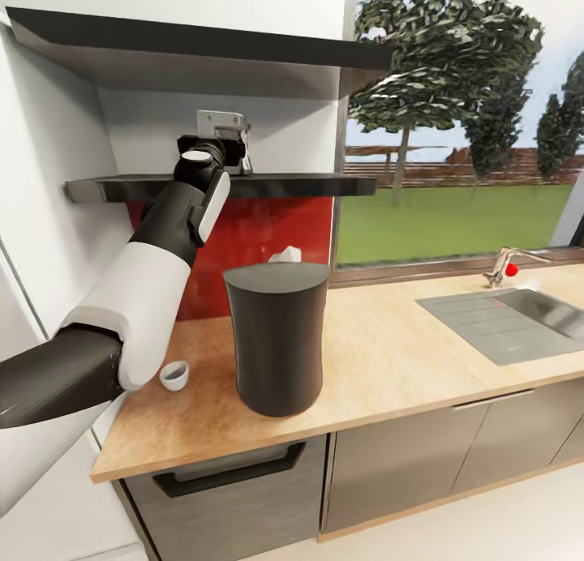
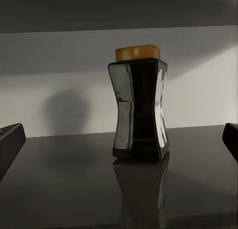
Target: Set up a coffee station on the kitchen countertop: keep the coffee maker on the countertop, move the bottle of coffee from the kitchen shelf to the counter next to the coffee maker, place a paper coffee filter on top of the coffee maker, put the saucer next to the coffee maker with the coffee cup on the saucer, and place the electric kettle next to the coffee maker.
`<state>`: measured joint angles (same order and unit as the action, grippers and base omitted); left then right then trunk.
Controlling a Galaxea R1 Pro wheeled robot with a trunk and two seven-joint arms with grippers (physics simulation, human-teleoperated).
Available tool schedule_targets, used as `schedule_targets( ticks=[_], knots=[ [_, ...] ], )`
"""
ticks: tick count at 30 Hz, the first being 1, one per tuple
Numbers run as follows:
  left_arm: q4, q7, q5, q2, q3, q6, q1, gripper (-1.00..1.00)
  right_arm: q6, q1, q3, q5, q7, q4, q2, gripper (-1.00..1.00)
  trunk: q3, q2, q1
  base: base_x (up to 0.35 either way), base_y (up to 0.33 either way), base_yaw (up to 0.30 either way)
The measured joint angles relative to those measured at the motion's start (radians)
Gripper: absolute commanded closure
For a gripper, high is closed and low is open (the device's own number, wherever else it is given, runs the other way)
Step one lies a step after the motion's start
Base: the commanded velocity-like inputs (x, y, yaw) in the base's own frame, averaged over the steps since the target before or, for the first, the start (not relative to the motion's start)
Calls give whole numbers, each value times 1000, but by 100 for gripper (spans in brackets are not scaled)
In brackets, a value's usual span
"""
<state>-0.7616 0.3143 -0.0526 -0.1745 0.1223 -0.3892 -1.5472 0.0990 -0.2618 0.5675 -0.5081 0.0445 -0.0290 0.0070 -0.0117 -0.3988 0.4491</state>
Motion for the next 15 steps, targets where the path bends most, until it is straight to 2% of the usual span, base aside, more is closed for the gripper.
schedule_targets(
  ticks=[4, 11, 15],
  knots=[
    [0, 0, 0, 0, 0, 0, 0, -100, 0, 0, 0, -1, 0, 1, -2, -100, 0, 0, 0, 225, -24, 0],
    [0, 0, 0, 0, 0, 0, 0, -100, 0, 0, 0, -1, 0, 1, -2, -100, 0, 0, 0, 49, -3, 0],
    [0, 0, 0, 0, 0, -1, 0, -100, 0, 0, 1, -1, 0, 1, -1, -100, 0, 0, 0, 167, 0, 0]
  ],
)
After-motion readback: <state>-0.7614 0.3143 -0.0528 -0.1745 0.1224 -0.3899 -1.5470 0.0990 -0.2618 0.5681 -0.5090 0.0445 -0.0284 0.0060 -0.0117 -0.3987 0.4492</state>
